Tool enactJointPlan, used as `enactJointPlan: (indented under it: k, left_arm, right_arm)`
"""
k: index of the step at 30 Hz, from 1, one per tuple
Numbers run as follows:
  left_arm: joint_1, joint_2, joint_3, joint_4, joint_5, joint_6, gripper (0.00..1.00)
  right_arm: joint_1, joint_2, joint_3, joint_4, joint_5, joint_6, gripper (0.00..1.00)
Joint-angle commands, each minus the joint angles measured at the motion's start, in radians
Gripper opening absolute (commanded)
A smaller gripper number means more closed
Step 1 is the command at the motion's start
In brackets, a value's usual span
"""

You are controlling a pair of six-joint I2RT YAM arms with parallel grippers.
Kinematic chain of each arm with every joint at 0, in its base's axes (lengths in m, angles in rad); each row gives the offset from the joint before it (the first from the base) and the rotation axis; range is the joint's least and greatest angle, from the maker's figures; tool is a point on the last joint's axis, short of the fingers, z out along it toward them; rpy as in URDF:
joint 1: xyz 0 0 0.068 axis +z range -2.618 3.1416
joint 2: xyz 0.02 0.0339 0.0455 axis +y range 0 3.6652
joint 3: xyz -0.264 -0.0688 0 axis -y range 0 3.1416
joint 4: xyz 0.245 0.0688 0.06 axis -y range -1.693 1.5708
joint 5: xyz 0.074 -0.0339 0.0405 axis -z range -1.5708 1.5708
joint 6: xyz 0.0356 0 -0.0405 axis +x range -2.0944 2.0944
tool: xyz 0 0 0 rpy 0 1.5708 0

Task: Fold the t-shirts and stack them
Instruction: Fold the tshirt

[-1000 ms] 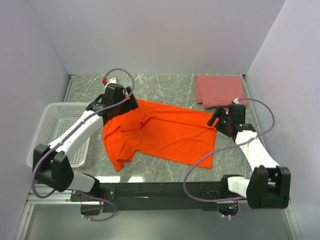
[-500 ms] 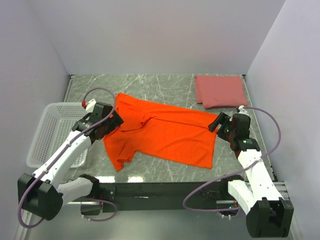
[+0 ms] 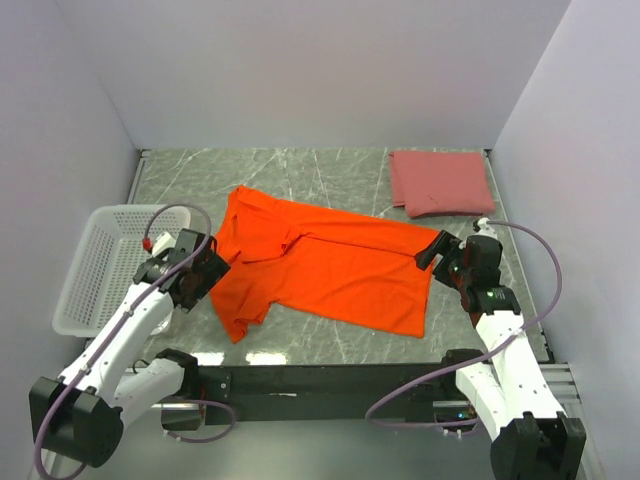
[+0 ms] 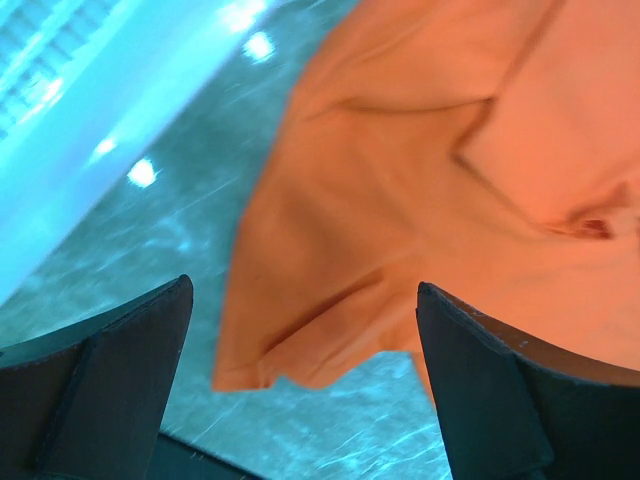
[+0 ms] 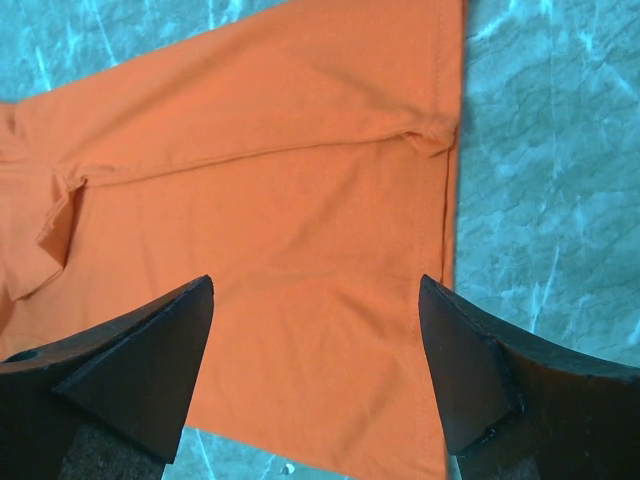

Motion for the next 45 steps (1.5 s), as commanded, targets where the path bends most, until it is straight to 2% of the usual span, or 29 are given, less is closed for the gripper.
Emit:
enactJointPlan:
  k: [1,8,14,25,35,39,43,44,45]
  left_arm:
    - [0.009,-0.035,-0.025,-0.11,-0.025,-0.086,0.99]
    - [0.007,-0.155,-0.085,-0.135,0.038,-0.198,0.99]
    - [0.007,-0.14,-0.114,-0.156,0.053,-0.252,0.99]
    - [0.007,-0.146,-0.232,-0.067,0.135,-0.263,0.99]
    - [0.007,-0.233,-0.317,-0.037,0.177,-0.322,0.88]
    - [0.007,-0.23,-0.32,-0.018,0.179,-0.313,0.8]
    - [0.007,-0.201,-0.32,-0.037,0.231,-0.289,0.75]
    - [0.007,-0.201,-0.326,-0.023,0.248,-0.266,0.71]
    - [0.007,-0.203,-0.332,-0.003,0.297,-0.26,0.71]
  right_arm:
    - [0.006,-0.049,-0.023,0.024,-0.027,0.018,0.89]
    - [0.006,-0.109,-0.056,0.001,-0.041,0.029,0.89]
    - [0.005,-0.099,-0.05,-0.01,-0.055,0.042,0.9]
    - [0.006,-0.049,-0.076,0.008,-0.083,0.061,0.9]
    - [0.006,-0.089,-0.076,-0.056,-0.075,0.03,0.9]
    - [0.04,-0.12,-0.096,-0.068,-0.081,0.042,0.9]
    - [0.098,-0.137,-0.109,-0.084,-0.06,0.07,0.9]
    - [0.112,-0.137,-0.112,-0.088,-0.043,0.081,0.9]
    - [0.129,-0.134,-0.116,-0.095,-0.037,0.087,0.9]
